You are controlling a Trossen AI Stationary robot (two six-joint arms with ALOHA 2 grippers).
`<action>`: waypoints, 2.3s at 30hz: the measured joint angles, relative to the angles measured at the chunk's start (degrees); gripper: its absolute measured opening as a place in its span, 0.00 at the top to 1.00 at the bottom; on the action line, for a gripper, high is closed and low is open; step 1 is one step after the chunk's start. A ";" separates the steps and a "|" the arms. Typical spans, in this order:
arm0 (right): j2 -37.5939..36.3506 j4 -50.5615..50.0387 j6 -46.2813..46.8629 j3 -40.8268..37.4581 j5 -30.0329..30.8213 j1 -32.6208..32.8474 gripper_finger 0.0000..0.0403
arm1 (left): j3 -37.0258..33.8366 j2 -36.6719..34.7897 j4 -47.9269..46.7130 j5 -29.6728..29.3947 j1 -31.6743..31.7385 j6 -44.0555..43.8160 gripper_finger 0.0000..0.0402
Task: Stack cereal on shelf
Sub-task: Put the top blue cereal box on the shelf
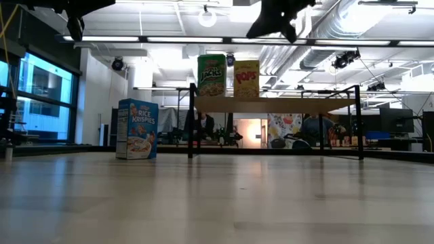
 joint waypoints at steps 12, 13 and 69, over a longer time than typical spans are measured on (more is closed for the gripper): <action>-1.53 0.38 4.55 -3.50 3.15 4.74 1.00 | 0.61 2.90 -0.38 -9.34 0.07 -3.21 0.90; -1.88 0.11 4.55 -3.50 3.21 4.72 1.00 | 1.54 4.21 -0.15 -9.31 0.15 -3.07 0.87; -16.73 -10.31 6.03 -3.46 13.53 4.68 1.00 | 31.85 66.15 -43.50 13.40 21.46 -13.43 0.33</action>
